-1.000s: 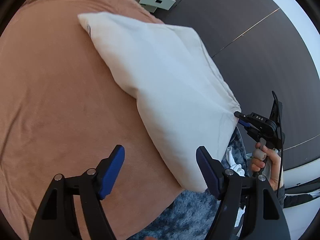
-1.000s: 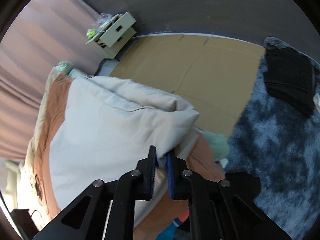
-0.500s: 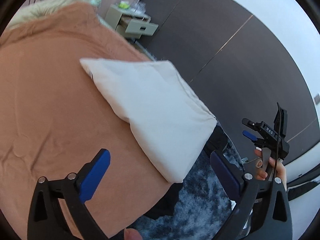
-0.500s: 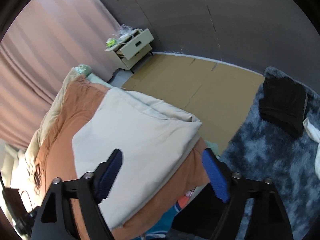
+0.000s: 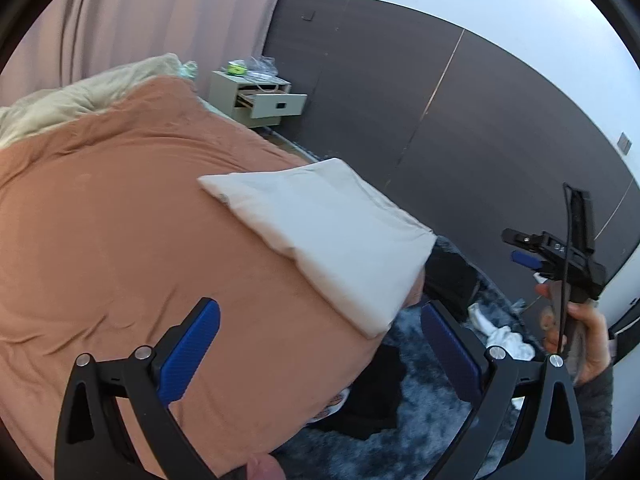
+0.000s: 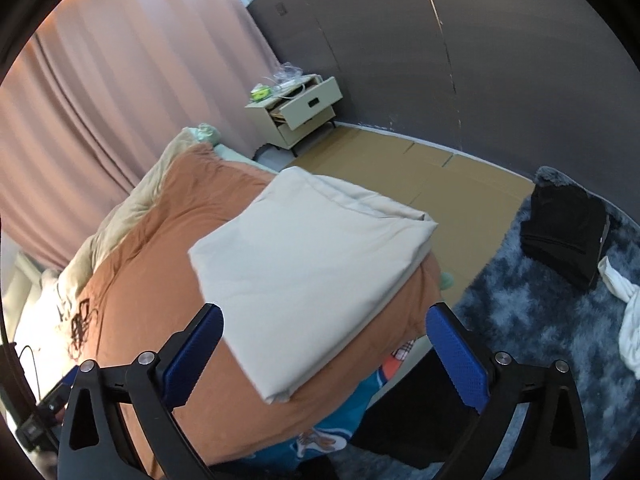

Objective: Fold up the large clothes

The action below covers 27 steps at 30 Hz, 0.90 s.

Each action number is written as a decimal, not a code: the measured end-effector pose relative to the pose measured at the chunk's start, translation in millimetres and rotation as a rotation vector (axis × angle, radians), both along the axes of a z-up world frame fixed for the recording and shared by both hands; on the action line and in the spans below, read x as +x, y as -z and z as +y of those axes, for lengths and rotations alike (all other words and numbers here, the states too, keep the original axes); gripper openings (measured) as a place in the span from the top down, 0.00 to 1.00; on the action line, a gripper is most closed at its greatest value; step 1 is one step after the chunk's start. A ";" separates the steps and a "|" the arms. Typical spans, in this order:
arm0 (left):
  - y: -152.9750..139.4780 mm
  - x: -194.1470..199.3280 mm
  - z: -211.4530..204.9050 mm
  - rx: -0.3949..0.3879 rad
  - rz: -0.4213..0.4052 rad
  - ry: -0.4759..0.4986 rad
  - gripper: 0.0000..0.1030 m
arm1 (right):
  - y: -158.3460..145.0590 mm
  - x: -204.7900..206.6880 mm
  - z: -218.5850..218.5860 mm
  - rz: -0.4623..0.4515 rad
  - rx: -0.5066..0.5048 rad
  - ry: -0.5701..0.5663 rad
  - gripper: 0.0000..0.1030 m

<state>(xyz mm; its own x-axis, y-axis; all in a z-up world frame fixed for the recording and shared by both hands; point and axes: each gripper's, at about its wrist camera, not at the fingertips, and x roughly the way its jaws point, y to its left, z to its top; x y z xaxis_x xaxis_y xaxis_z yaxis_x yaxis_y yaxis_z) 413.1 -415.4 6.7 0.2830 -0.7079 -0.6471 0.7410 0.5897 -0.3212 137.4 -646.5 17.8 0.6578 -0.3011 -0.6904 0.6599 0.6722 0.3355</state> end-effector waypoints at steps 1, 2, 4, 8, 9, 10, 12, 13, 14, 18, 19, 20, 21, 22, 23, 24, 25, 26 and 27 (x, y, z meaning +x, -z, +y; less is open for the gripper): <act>-1.0 -2.7 6.5 0.005 -0.011 -0.008 0.01 | -1.6 -1.4 9.7 0.001 -0.013 -0.006 0.01; -3.9 -6.0 15.5 0.007 -0.023 -0.018 0.01 | -2.8 -2.5 17.7 0.004 -0.024 -0.009 0.01; -7.8 -11.6 27.7 -0.001 -0.045 -0.024 0.01 | -4.8 -5.9 33.7 0.008 -0.042 -0.012 0.01; -14.3 -24.1 58.0 -0.004 -0.086 -0.054 0.01 | -8.7 -11.8 63.9 0.011 -0.065 -0.030 0.01; -15.8 -27.8 67.0 -0.003 -0.093 -0.059 0.01 | -9.6 -13.2 71.2 0.017 -0.074 -0.031 0.01; -17.1 -29.7 71.5 0.001 -0.101 -0.067 0.01 | -10.1 -14.4 76.9 0.023 -0.080 -0.030 0.00; -20.9 -39.9 86.7 0.021 -0.155 -0.095 0.00 | -11.6 -17.2 91.6 0.047 -0.095 -0.019 0.00; -22.5 -44.7 94.1 0.023 -0.170 -0.095 0.00 | -13.0 -19.6 100.9 0.052 -0.109 -0.019 0.00; -22.6 -47.3 99.4 0.022 -0.174 -0.097 0.00 | -14.7 -21.3 109.2 0.050 -0.122 -0.027 0.00; -26.0 -63.7 129.9 0.001 -0.183 -0.145 0.01 | -18.3 -28.9 143.1 0.042 -0.160 -0.069 0.00; -26.8 -67.8 136.1 -0.005 -0.190 -0.155 0.01 | -18.6 -31.2 150.1 0.035 -0.163 -0.079 0.00; -27.9 -73.4 145.0 -0.016 -0.197 -0.170 0.00 | -18.8 -33.1 155.6 0.030 -0.166 -0.088 0.00; -28.2 -78.7 152.5 -0.022 -0.200 -0.181 0.00 | -18.8 -36.4 163.8 0.023 -0.170 -0.102 0.00; -28.4 -83.2 159.1 -0.026 -0.201 -0.191 0.00 | -18.6 -37.4 168.8 0.020 -0.173 -0.111 0.00; -28.5 -87.8 164.5 -0.030 -0.202 -0.200 0.01 | -18.5 -39.4 174.8 0.018 -0.176 -0.120 0.00; -29.0 -92.9 170.2 -0.036 -0.205 -0.207 0.00 | -18.3 -41.9 179.8 0.019 -0.182 -0.127 0.00; -29.4 -97.4 174.5 -0.042 -0.209 -0.215 0.00 | -18.1 -45.0 186.0 0.016 -0.190 -0.135 0.00; -29.6 -103.1 180.6 -0.046 -0.213 -0.227 0.00 | -17.8 -48.0 190.4 0.011 -0.195 -0.144 0.00; -30.1 -108.9 186.3 -0.053 -0.218 -0.239 0.00 | -17.8 -50.9 194.4 0.007 -0.201 -0.151 0.00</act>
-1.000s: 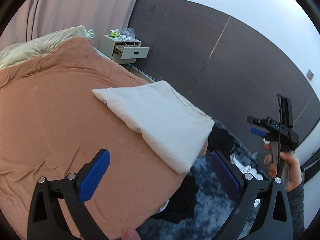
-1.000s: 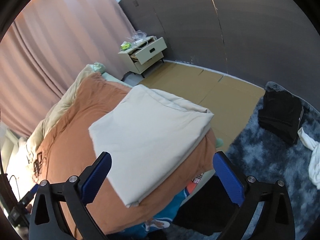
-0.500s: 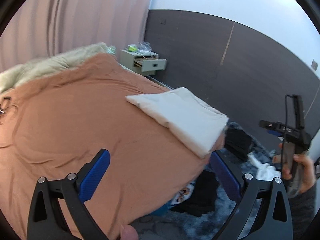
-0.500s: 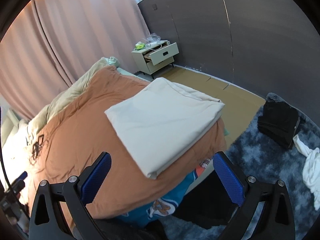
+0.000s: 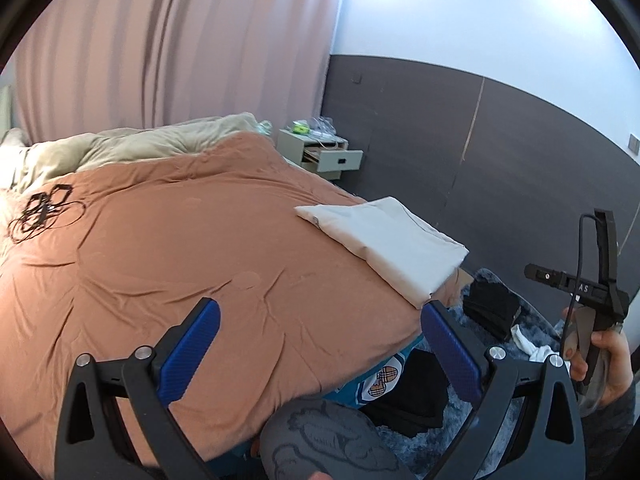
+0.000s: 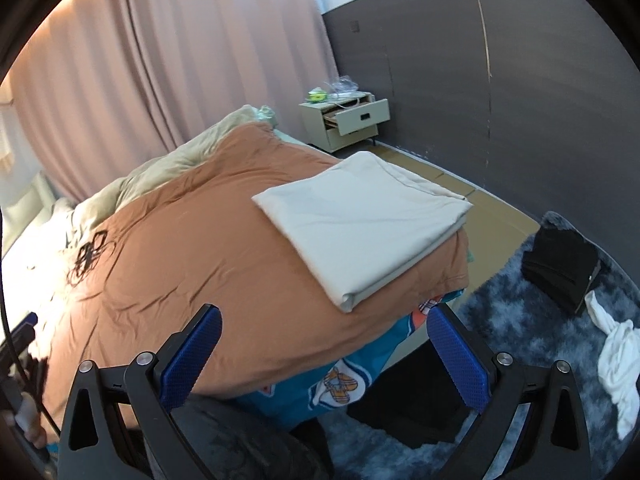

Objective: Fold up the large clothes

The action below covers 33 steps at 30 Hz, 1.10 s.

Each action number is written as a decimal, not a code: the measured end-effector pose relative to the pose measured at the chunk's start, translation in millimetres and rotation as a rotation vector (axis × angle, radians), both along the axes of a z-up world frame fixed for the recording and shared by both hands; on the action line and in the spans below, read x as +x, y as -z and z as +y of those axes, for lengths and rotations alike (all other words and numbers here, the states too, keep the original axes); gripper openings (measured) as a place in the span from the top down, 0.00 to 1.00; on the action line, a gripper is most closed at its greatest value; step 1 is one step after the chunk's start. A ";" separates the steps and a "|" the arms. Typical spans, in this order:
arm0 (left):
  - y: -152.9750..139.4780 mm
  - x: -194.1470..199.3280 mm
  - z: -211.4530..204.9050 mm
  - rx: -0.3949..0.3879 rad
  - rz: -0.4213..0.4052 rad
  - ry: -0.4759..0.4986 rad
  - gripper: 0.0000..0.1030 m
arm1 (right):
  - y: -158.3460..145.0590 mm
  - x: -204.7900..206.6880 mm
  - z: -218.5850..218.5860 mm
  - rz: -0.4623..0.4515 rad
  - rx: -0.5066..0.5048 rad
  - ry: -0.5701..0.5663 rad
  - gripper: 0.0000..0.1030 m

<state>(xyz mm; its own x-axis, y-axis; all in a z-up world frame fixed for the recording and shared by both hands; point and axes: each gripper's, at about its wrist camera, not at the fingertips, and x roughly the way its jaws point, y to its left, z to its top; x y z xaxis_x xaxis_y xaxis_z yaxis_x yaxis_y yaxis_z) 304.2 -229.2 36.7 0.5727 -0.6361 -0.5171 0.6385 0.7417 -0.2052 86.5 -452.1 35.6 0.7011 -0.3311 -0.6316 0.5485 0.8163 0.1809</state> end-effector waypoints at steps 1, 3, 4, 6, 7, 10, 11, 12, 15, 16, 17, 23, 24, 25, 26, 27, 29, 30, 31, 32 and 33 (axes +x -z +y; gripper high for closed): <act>-0.4 -6.1 5.5 -0.010 -0.007 -0.009 0.00 | -0.5 -4.4 6.6 -0.004 -0.012 -0.010 0.00; -0.4 -16.5 13.3 -0.020 -0.018 -0.030 0.00 | -0.7 -10.5 16.5 -0.009 -0.030 -0.029 0.00; 0.2 -20.9 15.8 -0.024 -0.024 -0.040 0.00 | -0.9 -14.8 24.2 -0.011 -0.044 -0.037 0.00; 0.7 -33.1 22.6 -0.031 -0.040 -0.058 0.00 | -1.3 -24.2 33.7 -0.017 -0.064 -0.048 0.00; 0.8 -40.0 26.6 -0.036 -0.049 -0.068 0.00 | -1.9 -28.3 38.8 -0.023 -0.070 -0.053 0.00; 1.2 -58.4 35.3 -0.045 -0.069 -0.093 0.00 | -2.1 -42.1 50.8 -0.041 -0.082 -0.075 0.00; 1.3 -64.4 38.2 -0.046 -0.076 -0.104 0.00 | -2.1 -47.8 55.7 -0.046 -0.087 -0.085 0.00; 1.2 -71.1 41.8 -0.050 -0.085 -0.117 0.00 | -2.2 -53.3 60.4 -0.050 -0.091 -0.097 0.00; 0.1 -89.2 51.0 -0.055 -0.108 -0.149 0.00 | -2.7 -66.0 72.0 -0.064 -0.099 -0.127 0.00; -0.4 -95.8 54.9 -0.058 -0.116 -0.160 0.00 | -2.4 -71.3 76.8 -0.070 -0.100 -0.141 0.00; -0.7 -100.5 57.3 -0.060 -0.121 -0.167 0.00 | -1.9 -75.1 80.9 -0.073 -0.102 -0.150 0.00; 0.2 -135.6 76.1 -0.069 -0.154 -0.207 0.00 | 0.1 -100.8 103.5 -0.106 -0.109 -0.198 0.00; 0.2 -140.8 79.0 -0.070 -0.160 -0.212 0.00 | 0.4 -104.5 105.6 -0.112 -0.107 -0.200 0.00; 0.5 -145.4 81.6 -0.072 -0.163 -0.214 0.00 | 0.7 -109.3 109.4 -0.116 -0.108 -0.201 0.00; 0.6 -150.2 84.9 -0.075 -0.166 -0.215 0.00 | 1.4 -112.4 111.0 -0.118 -0.110 -0.200 0.00; 0.9 -153.6 87.6 -0.075 -0.168 -0.218 0.00 | 2.1 -116.7 114.7 -0.119 -0.112 -0.200 0.00; 0.9 -162.2 93.6 -0.061 -0.176 -0.235 0.00 | 4.5 -122.5 119.9 -0.121 -0.114 -0.204 0.00; 0.6 -165.9 96.7 -0.063 -0.181 -0.240 0.00 | 6.4 -126.8 123.0 -0.124 -0.119 -0.204 0.00; 0.6 -168.3 99.6 -0.068 -0.183 -0.244 0.00 | 8.4 -129.6 124.0 -0.124 -0.122 -0.201 0.00; 0.5 -170.4 103.7 -0.077 -0.183 -0.250 0.00 | 10.6 -132.3 125.9 -0.124 -0.120 -0.198 0.00; -0.2 -171.5 108.7 -0.089 -0.182 -0.256 0.00 | 11.9 -133.9 126.6 -0.127 -0.115 -0.197 0.00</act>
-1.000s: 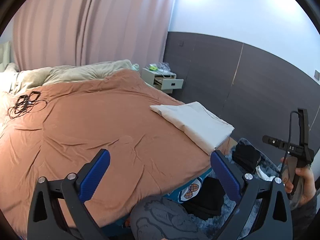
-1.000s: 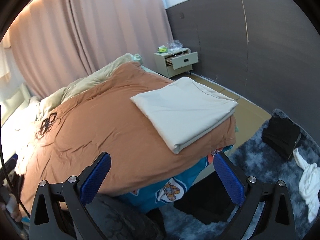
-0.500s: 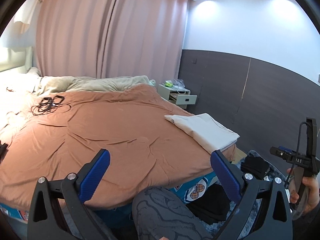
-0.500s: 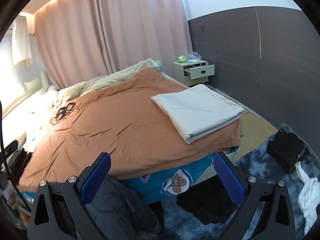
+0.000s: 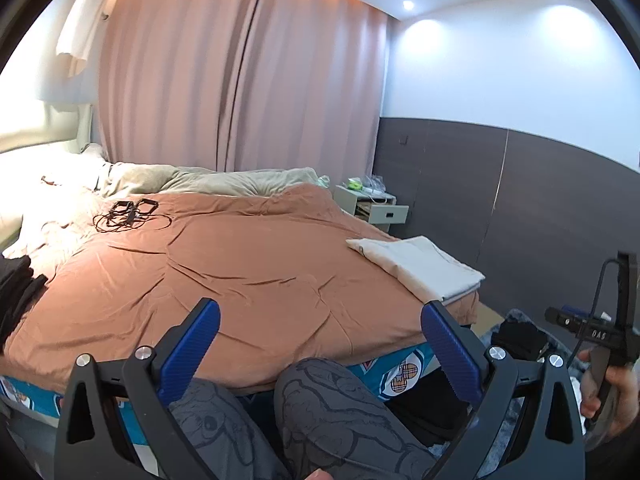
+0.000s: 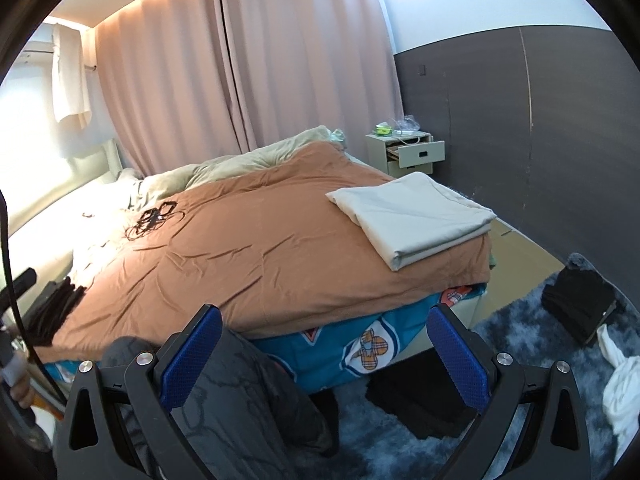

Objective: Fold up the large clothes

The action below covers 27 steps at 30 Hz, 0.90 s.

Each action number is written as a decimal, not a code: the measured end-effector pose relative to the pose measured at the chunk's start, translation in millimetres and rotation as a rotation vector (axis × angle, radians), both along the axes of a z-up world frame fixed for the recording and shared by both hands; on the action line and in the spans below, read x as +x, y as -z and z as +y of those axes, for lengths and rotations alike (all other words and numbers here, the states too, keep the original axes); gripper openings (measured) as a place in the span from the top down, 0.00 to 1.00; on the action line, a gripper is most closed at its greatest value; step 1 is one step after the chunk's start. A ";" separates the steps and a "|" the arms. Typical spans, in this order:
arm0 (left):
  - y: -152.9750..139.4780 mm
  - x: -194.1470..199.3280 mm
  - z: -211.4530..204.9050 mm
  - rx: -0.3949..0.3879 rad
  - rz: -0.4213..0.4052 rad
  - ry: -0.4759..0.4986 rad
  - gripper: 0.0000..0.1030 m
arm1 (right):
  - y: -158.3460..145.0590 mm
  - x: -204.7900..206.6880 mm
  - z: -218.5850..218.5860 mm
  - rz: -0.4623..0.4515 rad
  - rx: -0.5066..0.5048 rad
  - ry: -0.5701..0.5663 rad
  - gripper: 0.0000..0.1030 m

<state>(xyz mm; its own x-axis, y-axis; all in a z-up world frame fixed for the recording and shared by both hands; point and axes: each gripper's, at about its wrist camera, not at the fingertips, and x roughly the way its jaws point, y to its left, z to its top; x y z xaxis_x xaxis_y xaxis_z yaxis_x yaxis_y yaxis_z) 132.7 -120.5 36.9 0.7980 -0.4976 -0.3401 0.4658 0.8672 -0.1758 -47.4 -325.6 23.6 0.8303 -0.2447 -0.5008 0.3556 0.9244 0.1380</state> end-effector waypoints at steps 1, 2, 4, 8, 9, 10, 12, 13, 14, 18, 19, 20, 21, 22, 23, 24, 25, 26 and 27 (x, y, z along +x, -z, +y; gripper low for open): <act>0.3 -1.4 2.2 -0.006 0.000 -0.004 0.00 | 1.1 -0.9 0.2 -0.003 0.009 -0.004 0.00; -0.2 -2.2 5.4 -0.012 -0.002 -0.010 0.00 | 1.0 -1.1 0.6 -0.003 0.011 -0.006 0.00; -2.0 -3.6 9.4 -0.017 -0.009 -0.025 0.00 | 0.1 0.0 1.1 -0.005 0.007 -0.004 0.00; -3.5 -2.9 13.4 -0.025 -0.011 -0.038 0.00 | -2.2 2.9 5.0 -0.019 0.010 -0.012 0.00; -3.5 -2.1 13.3 -0.025 -0.009 -0.041 0.00 | -2.7 4.7 6.6 -0.020 0.007 -0.016 0.00; -3.3 -1.2 12.8 -0.023 -0.007 -0.044 0.00 | -2.0 5.0 8.6 -0.020 0.004 -0.018 0.00; -1.8 -2.3 11.5 -0.021 -0.002 -0.046 0.00 | -0.5 7.3 11.9 -0.017 0.004 -0.028 0.00; -1.1 -2.3 11.3 -0.020 0.002 -0.048 0.00 | 1.1 9.3 13.1 -0.013 0.006 -0.032 0.00; -1.1 -4.9 11.1 -0.020 0.003 -0.051 0.00 | 2.4 11.1 14.2 -0.008 0.008 -0.036 0.00; -0.2 -5.2 12.3 -0.019 0.008 -0.059 0.00 | 6.6 16.3 19.7 0.006 0.009 -0.046 0.00; -0.2 -5.1 12.8 -0.020 0.008 -0.060 0.00 | 7.0 17.7 20.4 0.009 0.008 -0.048 0.00; 0.4 -5.9 13.4 -0.021 0.009 -0.061 0.00 | 7.4 18.8 20.6 0.011 0.006 -0.049 0.00; 0.5 -5.8 14.2 -0.023 0.010 -0.063 0.00 | 7.9 19.2 21.6 0.013 0.006 -0.049 0.00; 0.7 -5.9 14.8 -0.025 0.012 -0.064 0.00 | 8.5 19.8 22.0 0.016 0.006 -0.048 0.00; 0.3 -5.4 15.8 -0.027 0.013 -0.064 0.00 | 8.7 20.7 21.6 0.017 0.007 -0.049 0.00; 0.4 -4.9 16.4 -0.029 0.016 -0.065 0.00 | 8.5 21.7 21.4 0.018 0.007 -0.049 0.00; 0.7 -4.3 16.7 -0.029 0.018 -0.066 0.00 | 8.8 22.6 21.1 0.020 0.008 -0.049 0.00; 0.8 -3.7 17.0 -0.029 0.020 -0.068 0.00 | 8.7 22.5 21.5 0.021 0.008 -0.048 0.00; 1.0 -3.7 16.8 -0.027 0.021 -0.068 0.00 | 9.5 22.5 21.6 0.021 0.009 -0.048 0.00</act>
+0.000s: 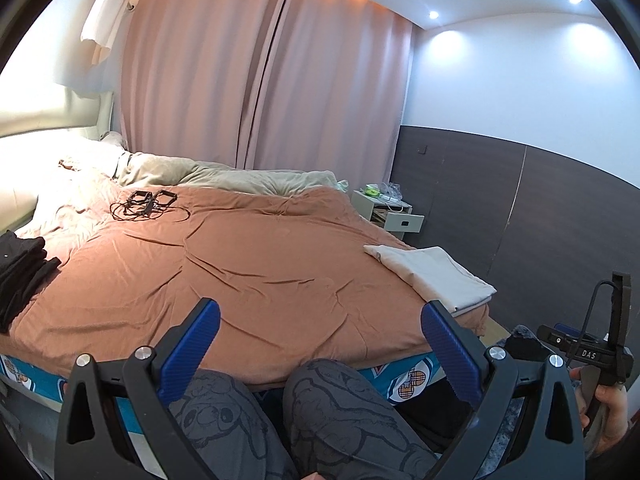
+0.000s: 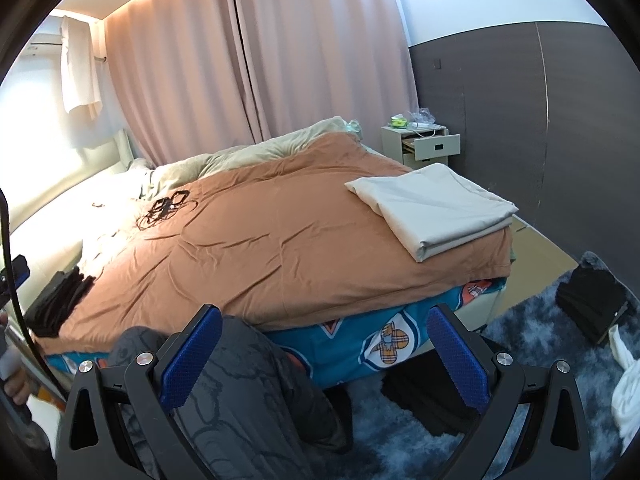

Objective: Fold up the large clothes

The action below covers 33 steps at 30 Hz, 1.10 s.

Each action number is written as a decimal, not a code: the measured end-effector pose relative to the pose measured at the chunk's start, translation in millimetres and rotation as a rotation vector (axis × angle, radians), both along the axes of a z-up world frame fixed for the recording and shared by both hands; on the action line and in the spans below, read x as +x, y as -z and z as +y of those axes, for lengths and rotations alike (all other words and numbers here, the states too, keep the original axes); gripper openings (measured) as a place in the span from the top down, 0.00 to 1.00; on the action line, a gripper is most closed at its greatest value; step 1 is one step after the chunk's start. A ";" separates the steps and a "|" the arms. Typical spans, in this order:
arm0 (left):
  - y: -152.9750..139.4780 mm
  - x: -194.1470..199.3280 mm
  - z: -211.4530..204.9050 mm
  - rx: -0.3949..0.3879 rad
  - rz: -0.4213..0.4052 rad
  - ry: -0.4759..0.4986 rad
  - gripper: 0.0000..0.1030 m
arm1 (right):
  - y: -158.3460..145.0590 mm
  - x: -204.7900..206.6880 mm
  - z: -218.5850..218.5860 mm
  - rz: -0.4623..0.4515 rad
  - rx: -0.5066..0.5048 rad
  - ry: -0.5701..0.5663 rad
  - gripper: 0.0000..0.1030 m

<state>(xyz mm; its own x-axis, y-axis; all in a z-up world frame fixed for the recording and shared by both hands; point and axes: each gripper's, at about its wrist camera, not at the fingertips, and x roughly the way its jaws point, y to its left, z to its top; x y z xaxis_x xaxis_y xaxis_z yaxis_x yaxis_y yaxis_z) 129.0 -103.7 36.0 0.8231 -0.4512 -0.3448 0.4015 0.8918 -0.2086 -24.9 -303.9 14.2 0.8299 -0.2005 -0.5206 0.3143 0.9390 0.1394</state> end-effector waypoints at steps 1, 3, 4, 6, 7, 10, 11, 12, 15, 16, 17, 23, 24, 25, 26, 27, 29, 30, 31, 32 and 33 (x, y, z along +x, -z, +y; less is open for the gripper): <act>0.7 -0.2 -0.3 0.003 0.000 -0.002 0.00 | 0.0 0.3 -0.3 0.001 0.000 -0.001 0.00; 0.8 -0.9 -0.3 0.007 -0.001 -0.006 0.00 | 1.0 0.8 0.8 0.003 -0.001 -0.002 0.00; 0.9 -1.2 -0.3 0.006 -0.001 -0.008 0.00 | 1.6 0.9 1.7 0.003 -0.003 -0.003 0.00; 0.6 -1.5 0.1 0.006 -0.003 -0.006 0.00 | 1.1 0.9 2.3 0.002 -0.004 -0.003 0.00; 0.1 -2.1 0.1 0.007 -0.004 -0.007 0.00 | 1.5 1.5 1.9 0.002 -0.001 -0.004 0.00; 0.1 -2.4 0.1 0.006 -0.006 -0.009 0.00 | 1.2 0.6 2.0 -0.001 -0.003 -0.003 0.00; 0.3 -2.4 0.4 0.006 -0.007 -0.011 0.00 | 1.4 0.3 2.0 -0.001 -0.004 -0.003 0.00; 0.4 -2.5 0.6 0.008 -0.007 -0.018 0.00 | 1.4 0.3 1.9 -0.001 -0.003 -0.003 0.00; 0.9 -2.3 0.5 0.018 -0.009 -0.036 0.00 | 1.4 0.1 2.5 0.000 -0.003 -0.002 0.00; 1.2 -1.9 0.0 0.019 -0.009 -0.037 0.00 | 1.4 0.1 2.7 0.000 -0.003 -0.003 0.00; 1.4 -2.2 0.0 0.019 -0.010 -0.037 0.00 | 1.4 0.1 3.0 0.000 -0.003 -0.002 0.00; 2.0 -3.1 -1.0 0.022 -0.011 -0.034 0.00 | 1.4 0.2 2.6 0.002 -0.003 -0.003 0.00; 2.2 -3.0 -1.2 0.022 -0.010 -0.033 0.00 | 1.4 0.2 2.8 0.002 -0.003 -0.002 0.00; 2.0 -3.6 -1.7 0.021 -0.010 -0.034 0.00 | 1.4 0.2 2.9 0.002 -0.002 -0.002 0.00; 2.2 -3.8 -1.7 0.020 -0.009 -0.032 0.00 | 1.4 0.1 2.9 0.002 -0.001 -0.001 0.00; 2.5 -4.0 -1.7 0.020 -0.008 -0.032 0.00 | 1.4 0.2 2.7 0.002 -0.001 -0.002 0.00; 2.8 -4.4 -1.5 0.019 -0.008 -0.031 0.00 | 1.4 0.4 2.5 0.002 -0.001 -0.002 0.00; 2.8 -4.3 -1.5 0.019 -0.009 -0.031 0.00 | 1.4 0.5 2.0 0.002 -0.002 -0.003 0.00; 2.8 -4.1 -1.5 0.020 -0.009 -0.031 0.00 | 1.4 0.5 2.0 0.002 -0.002 -0.002 0.00; 2.8 -4.1 -1.4 0.020 -0.009 -0.031 0.00 | 1.3 0.5 2.0 0.002 -0.002 -0.002 0.00; 2.9 -4.3 -1.5 0.020 -0.009 -0.030 0.00 | 1.3 0.5 1.7 0.002 -0.002 -0.003 0.00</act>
<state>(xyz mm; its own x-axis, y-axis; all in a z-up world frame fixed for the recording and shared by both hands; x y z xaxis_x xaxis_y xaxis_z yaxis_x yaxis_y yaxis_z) 124.8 -105.2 33.0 0.8393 -0.4191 -0.3462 0.3758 0.9075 -0.1875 -24.4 -302.3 12.8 0.8296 -0.1991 -0.5217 0.3119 0.9402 0.1372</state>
